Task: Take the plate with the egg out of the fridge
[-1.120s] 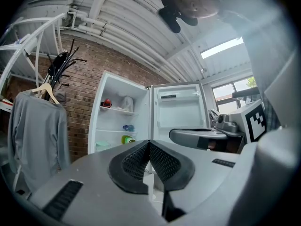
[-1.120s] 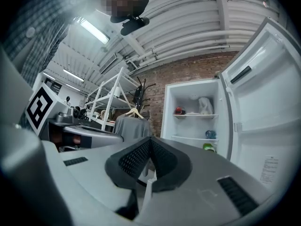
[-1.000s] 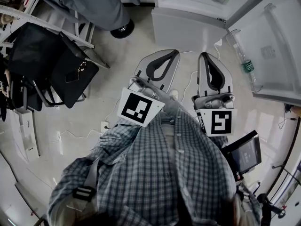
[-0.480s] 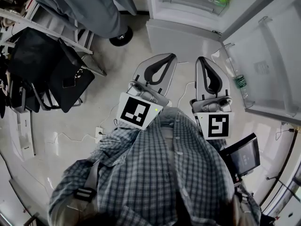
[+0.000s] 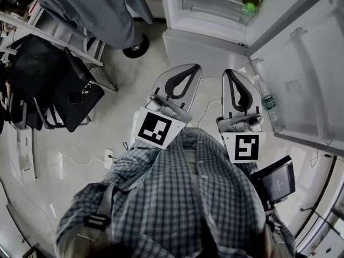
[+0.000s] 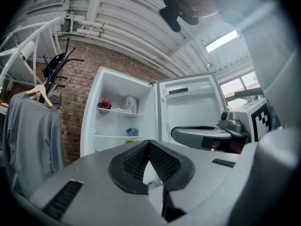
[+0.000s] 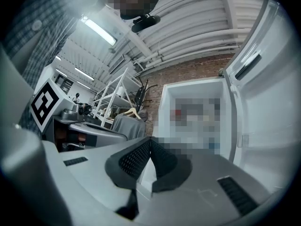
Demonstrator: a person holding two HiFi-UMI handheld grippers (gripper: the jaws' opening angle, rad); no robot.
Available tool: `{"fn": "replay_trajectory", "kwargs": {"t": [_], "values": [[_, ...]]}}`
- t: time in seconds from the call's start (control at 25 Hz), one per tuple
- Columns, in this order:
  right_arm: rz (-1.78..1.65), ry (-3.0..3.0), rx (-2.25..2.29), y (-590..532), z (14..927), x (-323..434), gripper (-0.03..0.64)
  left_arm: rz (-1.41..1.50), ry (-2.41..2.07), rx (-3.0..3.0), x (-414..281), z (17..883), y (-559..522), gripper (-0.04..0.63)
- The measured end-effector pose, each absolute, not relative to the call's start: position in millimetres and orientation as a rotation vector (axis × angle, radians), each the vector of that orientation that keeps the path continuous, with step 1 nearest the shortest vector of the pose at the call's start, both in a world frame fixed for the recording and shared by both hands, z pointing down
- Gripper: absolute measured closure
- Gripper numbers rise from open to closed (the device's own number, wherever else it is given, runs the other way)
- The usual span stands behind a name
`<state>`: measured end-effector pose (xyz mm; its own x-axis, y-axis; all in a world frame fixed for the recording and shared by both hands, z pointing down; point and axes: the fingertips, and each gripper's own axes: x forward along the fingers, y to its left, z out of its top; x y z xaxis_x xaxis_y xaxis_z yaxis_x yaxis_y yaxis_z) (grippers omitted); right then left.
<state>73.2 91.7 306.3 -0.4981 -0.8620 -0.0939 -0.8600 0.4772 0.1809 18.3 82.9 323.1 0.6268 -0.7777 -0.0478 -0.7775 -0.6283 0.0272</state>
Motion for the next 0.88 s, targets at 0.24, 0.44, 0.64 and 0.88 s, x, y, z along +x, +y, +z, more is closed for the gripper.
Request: {"fn": "replay_trajectory", "kwargs": {"t": [0.24,0.44,0.64,0.88], "values": [[-0.328,-2.674,1.607,77,304,75,0.611,-0.09,-1.305,2.829,21,325,66,0.589],[-0.319,-2.651,1.629,54,307,77,0.611,-0.106,-1.274,2.833,25,326,36,0.589],[-0.306,-2.625,1.649,17,311,81,0.611,-0.121,-1.264,2.854,23,327,-5,0.589],[-0.318,-2.615,1.686,-31,306,78,0.611,-0.122,-1.236,2.867,21,321,-52,0.589]]}}
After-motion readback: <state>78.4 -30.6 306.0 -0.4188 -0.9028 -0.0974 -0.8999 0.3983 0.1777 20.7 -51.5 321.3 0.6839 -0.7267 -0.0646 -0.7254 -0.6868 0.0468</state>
